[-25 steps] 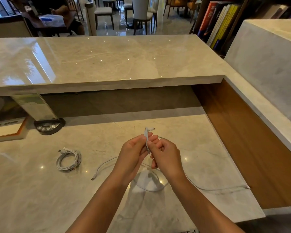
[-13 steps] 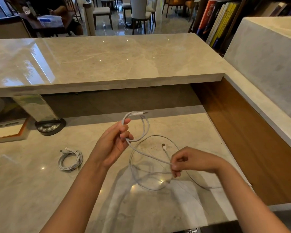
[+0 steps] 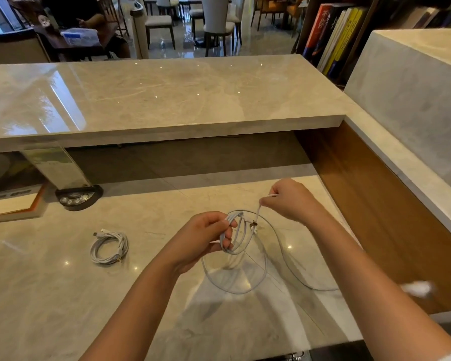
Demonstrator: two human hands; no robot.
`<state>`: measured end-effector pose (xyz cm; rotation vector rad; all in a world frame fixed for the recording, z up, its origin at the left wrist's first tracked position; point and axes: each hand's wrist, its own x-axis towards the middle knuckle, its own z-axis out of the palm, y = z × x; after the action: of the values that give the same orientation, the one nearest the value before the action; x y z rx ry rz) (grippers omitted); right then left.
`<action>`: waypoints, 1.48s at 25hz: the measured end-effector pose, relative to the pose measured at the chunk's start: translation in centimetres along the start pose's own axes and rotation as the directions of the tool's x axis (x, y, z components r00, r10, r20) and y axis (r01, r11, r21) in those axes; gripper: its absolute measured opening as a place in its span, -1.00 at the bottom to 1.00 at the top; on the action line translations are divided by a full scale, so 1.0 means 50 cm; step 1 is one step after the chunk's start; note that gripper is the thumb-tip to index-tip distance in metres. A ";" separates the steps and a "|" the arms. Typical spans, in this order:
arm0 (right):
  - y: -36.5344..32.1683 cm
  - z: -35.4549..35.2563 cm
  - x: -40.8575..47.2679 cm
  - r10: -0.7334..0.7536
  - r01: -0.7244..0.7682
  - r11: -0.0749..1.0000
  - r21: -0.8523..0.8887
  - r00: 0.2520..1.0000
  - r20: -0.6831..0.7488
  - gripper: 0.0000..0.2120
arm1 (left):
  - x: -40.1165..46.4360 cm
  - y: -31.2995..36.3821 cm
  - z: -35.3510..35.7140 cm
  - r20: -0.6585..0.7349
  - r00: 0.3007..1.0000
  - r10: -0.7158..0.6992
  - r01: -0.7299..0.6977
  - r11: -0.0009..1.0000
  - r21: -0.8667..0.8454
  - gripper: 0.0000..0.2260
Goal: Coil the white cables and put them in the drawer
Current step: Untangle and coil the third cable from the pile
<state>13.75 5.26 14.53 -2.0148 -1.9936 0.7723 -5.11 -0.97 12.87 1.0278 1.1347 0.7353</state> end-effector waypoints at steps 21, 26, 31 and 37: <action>-0.051 0.202 -0.148 -0.294 0.215 0.939 -0.270 0.909 -0.296 -0.29 | 0.019 -0.059 0.050 -0.169 0.985 -0.018 -0.066 0.877 -0.477 -0.75; -0.043 0.190 -0.151 -0.386 0.392 0.919 -0.027 0.887 -0.255 -0.70 | 0.036 -0.049 0.052 -0.205 0.979 -0.007 -0.125 0.771 -0.624 -0.77; 0.047 0.170 -0.175 -0.389 0.402 0.897 0.185 0.916 -0.104 -0.82 | 0.064 -0.015 -0.003 -0.256 0.967 -0.004 -0.210 0.559 -0.802 -0.80; 0.159 0.065 -0.154 -0.219 0.217 0.976 0.034 0.970 0.106 -0.94 | 0.054 -0.005 -0.017 -0.147 0.987 0.067 -0.156 0.632 -0.759 -0.81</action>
<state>19.43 -3.44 9.59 -1.7360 -2.2090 0.8666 -5.16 1.53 11.57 0.3139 0.7031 1.2505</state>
